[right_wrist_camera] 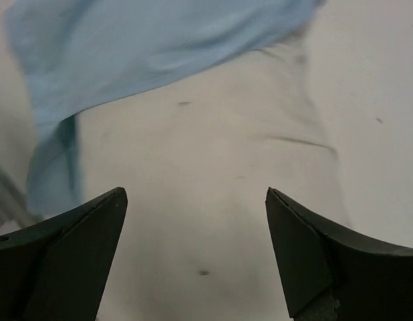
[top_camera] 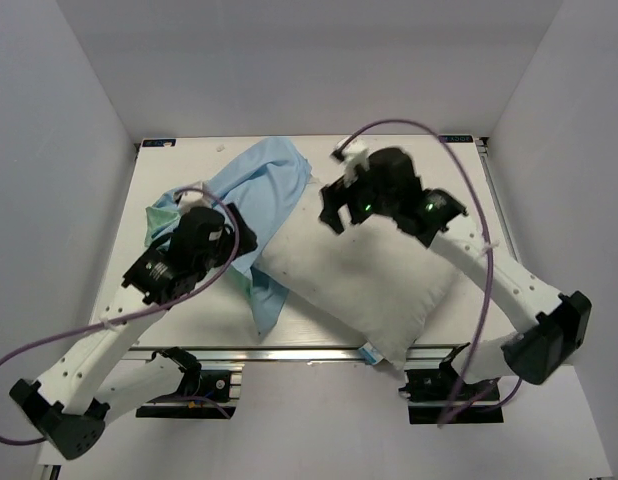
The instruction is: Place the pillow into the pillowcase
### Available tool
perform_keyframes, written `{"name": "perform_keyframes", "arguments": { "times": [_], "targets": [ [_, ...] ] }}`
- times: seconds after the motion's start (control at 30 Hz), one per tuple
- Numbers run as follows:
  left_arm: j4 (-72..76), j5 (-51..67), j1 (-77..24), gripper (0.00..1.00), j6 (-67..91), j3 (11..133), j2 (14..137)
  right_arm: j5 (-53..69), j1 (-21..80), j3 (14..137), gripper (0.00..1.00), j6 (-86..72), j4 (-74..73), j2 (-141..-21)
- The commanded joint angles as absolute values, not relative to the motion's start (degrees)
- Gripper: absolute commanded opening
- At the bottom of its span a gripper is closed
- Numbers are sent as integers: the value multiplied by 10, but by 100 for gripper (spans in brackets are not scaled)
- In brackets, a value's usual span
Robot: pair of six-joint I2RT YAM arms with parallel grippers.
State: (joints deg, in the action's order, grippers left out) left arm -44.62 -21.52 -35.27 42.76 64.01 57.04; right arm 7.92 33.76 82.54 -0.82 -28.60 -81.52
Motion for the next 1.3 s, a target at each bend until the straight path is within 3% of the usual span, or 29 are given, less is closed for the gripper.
{"name": "perform_keyframes", "arguments": {
  "times": [0.0, 0.1, 0.33, 0.43, 0.6, 0.67, 0.7, 0.73, 0.77, 0.9, 1.0, 1.03, 1.07, 1.27],
  "targets": [
    [-520, -226, -354, 98, 513, 557, 518, 8, 486, 781, 89, 85, -265, -766],
    [-484, -177, -354, 98, 513, 485, 487, 32, 540, 750, 89, 81, -254, -765],
    [-377, -111, -354, 98, 505, 399, 497, -161, 667, 776, 89, 104, -250, -918],
    [-350, -123, -354, 93, 504, 369, 511, -214, 667, 778, 89, 103, -223, -962],
    [-319, -116, -354, 75, 500, 348, 542, -285, 664, 765, 89, 110, -162, -1025],
    [-307, -121, -354, 69, 500, 342, 552, -297, 657, 773, 61, 86, -150, -1048],
    [-305, -123, -354, 63, 499, 342, 557, -299, 655, 780, 39, 75, -144, -1051],
    [-303, -123, -354, 60, 497, 344, 562, -294, 646, 779, 10, 67, -135, -1045],
    [-306, -125, -354, 58, 497, 346, 567, -287, 641, 777, 0, 60, -112, -1037],
    [-294, -131, -355, 48, 490, 349, 585, -181, 610, 762, 0, 45, -74, -982],
    [-295, -134, -354, 25, 478, 372, 598, -134, 598, 747, 0, 35, -28, -925],
    [-301, -134, -354, 7, 474, 389, 599, -126, 593, 741, 0, 26, -16, -915],
    [-301, -131, -354, 0, 468, 397, 599, -117, 587, 740, 0, 16, -7, -905],
    [-230, -3, -356, 0, 416, 430, 556, -68, 552, 710, 0, -73, 167, -841]
  ]
}}
